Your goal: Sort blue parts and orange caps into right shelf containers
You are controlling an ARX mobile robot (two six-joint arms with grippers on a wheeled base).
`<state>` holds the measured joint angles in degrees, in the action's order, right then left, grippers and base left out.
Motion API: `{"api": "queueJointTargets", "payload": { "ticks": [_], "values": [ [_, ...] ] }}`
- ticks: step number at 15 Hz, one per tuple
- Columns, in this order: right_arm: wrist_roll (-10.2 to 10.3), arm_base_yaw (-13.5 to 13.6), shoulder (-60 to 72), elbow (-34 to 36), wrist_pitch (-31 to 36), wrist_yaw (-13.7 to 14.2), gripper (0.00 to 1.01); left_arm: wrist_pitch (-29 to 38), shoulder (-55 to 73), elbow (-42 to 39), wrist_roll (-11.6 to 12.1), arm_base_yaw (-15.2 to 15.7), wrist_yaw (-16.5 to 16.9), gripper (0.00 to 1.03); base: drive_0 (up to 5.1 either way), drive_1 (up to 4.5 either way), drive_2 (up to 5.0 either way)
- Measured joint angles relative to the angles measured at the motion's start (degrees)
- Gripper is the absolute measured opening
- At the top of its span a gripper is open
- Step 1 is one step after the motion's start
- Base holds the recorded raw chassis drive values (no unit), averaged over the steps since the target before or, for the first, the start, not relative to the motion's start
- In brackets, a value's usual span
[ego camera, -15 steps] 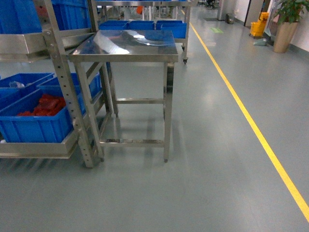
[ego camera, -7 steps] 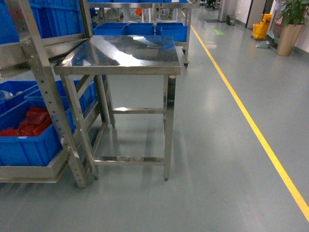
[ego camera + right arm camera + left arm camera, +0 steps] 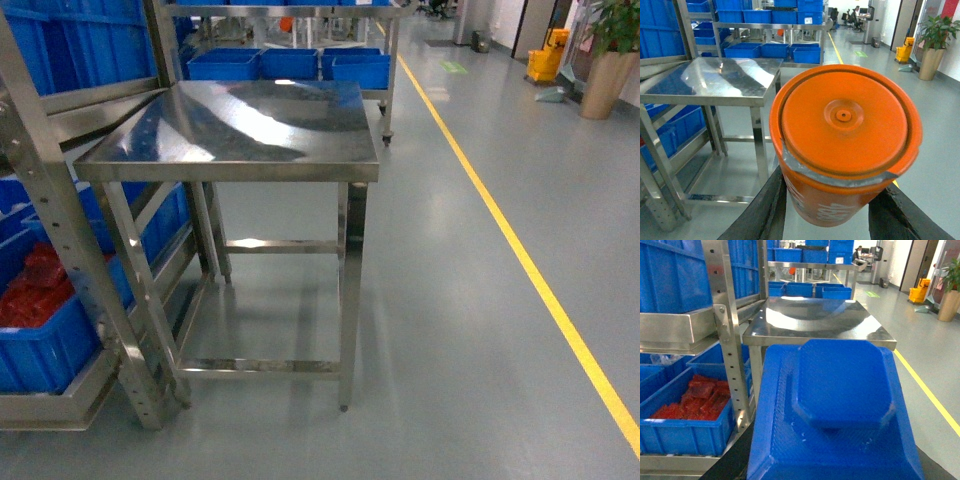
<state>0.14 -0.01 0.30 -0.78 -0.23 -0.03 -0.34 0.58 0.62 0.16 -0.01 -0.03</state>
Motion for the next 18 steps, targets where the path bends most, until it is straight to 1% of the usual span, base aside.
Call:
{"api": "queueJointTargets", "payload": {
  "ticks": [15, 18],
  "values": [
    [0.0, 0.0, 0.0, 0.0, 0.0, 0.0, 0.40, 0.0, 0.0, 0.0, 0.0, 0.0, 0.0, 0.43, 0.1, 4.25, -4.1],
    [0.0, 0.0, 0.0, 0.0, -0.1, 0.0, 0.40, -0.1, 0.0, 0.0, 0.0, 0.0, 0.0, 0.43, -5.1, 2.33, 2.3]
  ]
}}
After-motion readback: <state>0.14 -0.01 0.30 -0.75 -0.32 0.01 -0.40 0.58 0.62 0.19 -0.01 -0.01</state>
